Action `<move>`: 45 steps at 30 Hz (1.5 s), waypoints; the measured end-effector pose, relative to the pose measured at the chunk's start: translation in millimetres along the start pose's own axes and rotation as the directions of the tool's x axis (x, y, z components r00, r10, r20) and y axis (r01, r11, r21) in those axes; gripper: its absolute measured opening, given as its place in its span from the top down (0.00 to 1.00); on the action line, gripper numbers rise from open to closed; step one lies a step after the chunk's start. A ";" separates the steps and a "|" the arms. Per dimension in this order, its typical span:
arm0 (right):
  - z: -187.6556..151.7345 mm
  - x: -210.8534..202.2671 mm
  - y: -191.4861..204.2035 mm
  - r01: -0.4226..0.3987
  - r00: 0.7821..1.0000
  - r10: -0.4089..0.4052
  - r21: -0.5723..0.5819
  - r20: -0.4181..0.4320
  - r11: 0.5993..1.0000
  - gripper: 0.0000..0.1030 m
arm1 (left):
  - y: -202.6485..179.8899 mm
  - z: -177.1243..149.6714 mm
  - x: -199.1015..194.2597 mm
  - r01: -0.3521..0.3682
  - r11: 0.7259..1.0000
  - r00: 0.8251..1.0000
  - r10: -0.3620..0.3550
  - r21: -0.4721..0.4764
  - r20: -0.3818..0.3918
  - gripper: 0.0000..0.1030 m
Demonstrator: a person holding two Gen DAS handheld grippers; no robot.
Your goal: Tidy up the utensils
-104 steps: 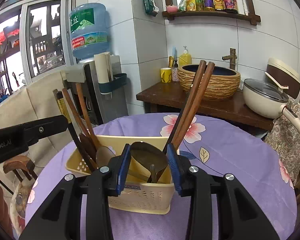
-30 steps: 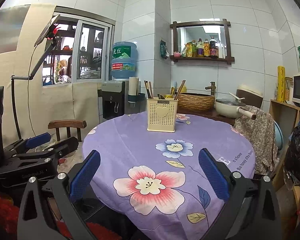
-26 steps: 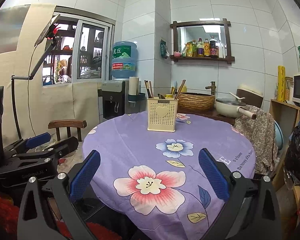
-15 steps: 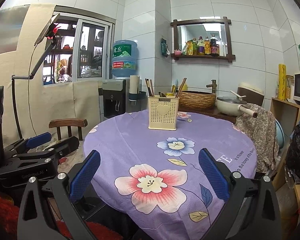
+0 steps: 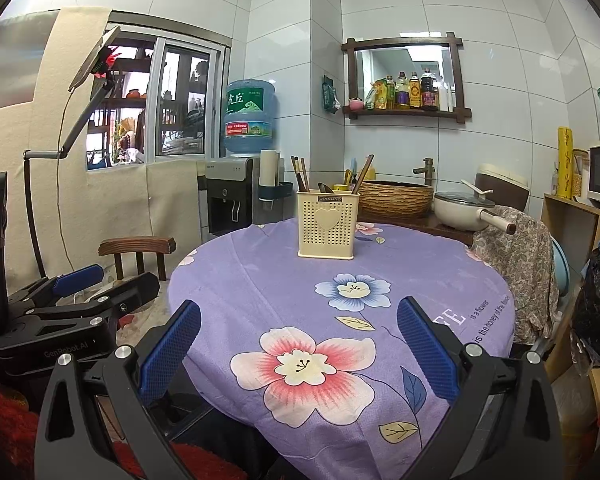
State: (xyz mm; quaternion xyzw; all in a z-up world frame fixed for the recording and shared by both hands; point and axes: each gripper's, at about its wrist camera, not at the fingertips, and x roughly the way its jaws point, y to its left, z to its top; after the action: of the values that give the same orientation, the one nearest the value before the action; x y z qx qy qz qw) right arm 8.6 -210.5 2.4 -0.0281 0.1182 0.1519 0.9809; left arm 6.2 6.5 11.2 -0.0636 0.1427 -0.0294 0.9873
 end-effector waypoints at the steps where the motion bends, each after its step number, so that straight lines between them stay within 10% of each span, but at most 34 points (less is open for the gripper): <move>1: -0.1 0.0 0.2 0.000 1.000 0.000 0.000 0.000 1.000 0.06 | 0.0 -0.1 0.0 0.000 1.000 1.000 0.000 0.000 0.000 0.05; 45: -4.1 1.6 -0.2 -0.003 1.000 0.004 0.004 -0.010 1.000 0.06 | 3.5 -4.4 7.3 0.004 1.000 0.999 -0.003 0.015 -0.036 0.05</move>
State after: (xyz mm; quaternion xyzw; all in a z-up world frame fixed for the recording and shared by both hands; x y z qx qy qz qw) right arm 9.1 -210.6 -2.0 -0.0266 0.1235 0.1532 0.9801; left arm 12.1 8.9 4.5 -0.0556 0.1601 -0.0334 0.9850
